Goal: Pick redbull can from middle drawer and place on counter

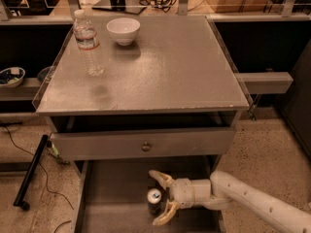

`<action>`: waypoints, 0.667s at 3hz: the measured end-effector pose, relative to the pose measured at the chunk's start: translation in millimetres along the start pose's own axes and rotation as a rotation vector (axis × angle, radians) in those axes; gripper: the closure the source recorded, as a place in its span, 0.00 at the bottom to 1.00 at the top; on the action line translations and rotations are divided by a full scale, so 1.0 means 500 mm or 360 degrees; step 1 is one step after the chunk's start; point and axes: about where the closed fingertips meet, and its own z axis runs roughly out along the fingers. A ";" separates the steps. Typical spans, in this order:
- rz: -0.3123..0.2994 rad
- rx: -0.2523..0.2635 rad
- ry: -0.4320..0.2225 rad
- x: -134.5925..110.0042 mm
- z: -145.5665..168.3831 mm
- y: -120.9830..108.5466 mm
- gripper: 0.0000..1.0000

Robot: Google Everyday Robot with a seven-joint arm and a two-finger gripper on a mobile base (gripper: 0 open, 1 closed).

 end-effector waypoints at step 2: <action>0.0015 -0.0076 -0.0015 0.022 0.046 0.000 0.04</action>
Offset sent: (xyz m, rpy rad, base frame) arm -0.0069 0.0117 0.0014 0.0444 -0.0038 0.0284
